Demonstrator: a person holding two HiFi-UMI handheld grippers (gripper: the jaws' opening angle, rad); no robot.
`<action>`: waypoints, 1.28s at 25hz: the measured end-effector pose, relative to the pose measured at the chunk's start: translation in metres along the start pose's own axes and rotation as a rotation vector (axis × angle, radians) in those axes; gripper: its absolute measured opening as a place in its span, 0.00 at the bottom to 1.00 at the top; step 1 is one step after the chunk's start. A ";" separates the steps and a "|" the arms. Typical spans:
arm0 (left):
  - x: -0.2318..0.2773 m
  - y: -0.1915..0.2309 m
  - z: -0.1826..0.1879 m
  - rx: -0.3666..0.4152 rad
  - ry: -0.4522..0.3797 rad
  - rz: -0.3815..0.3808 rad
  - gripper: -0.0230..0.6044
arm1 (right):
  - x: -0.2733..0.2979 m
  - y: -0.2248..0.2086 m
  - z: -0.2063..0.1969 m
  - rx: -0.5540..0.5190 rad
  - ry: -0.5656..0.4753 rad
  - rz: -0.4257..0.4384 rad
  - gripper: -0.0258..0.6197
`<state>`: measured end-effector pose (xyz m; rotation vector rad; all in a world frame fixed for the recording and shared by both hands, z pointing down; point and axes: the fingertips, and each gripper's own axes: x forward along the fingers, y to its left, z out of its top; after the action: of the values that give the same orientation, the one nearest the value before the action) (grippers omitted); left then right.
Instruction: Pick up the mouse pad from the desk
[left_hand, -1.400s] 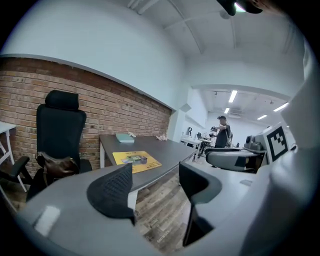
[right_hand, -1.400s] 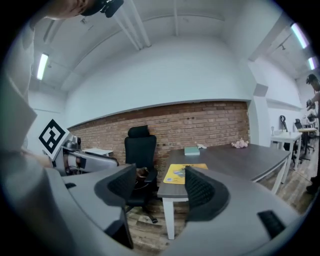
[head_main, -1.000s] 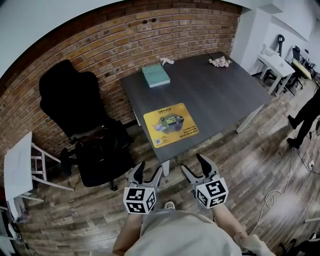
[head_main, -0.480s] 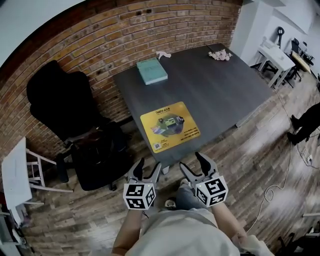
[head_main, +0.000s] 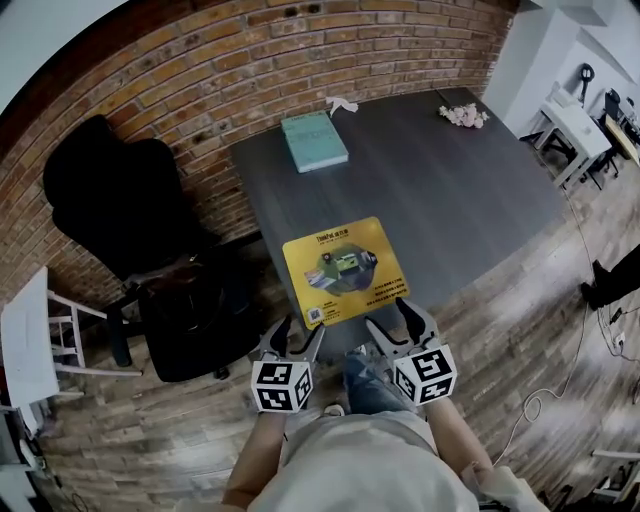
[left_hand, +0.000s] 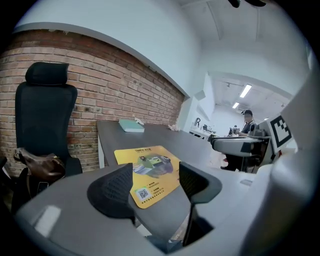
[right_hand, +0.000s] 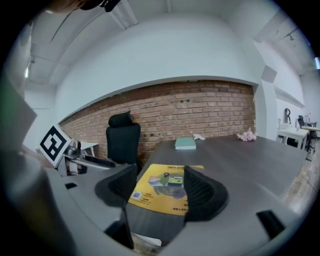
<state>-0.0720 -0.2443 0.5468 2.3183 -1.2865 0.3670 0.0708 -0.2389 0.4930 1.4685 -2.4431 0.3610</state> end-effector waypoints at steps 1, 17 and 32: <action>0.007 0.003 0.000 -0.002 0.009 0.003 0.48 | 0.008 -0.007 0.000 -0.002 0.010 0.002 0.50; 0.105 0.054 -0.020 -0.071 0.199 0.088 0.56 | 0.105 -0.103 -0.048 -0.008 0.240 0.025 0.52; 0.144 0.079 -0.049 -0.084 0.338 0.184 0.63 | 0.161 -0.142 -0.105 -0.064 0.449 0.038 0.55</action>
<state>-0.0638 -0.3595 0.6731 1.9686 -1.3160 0.7180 0.1344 -0.3996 0.6581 1.1645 -2.1025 0.5486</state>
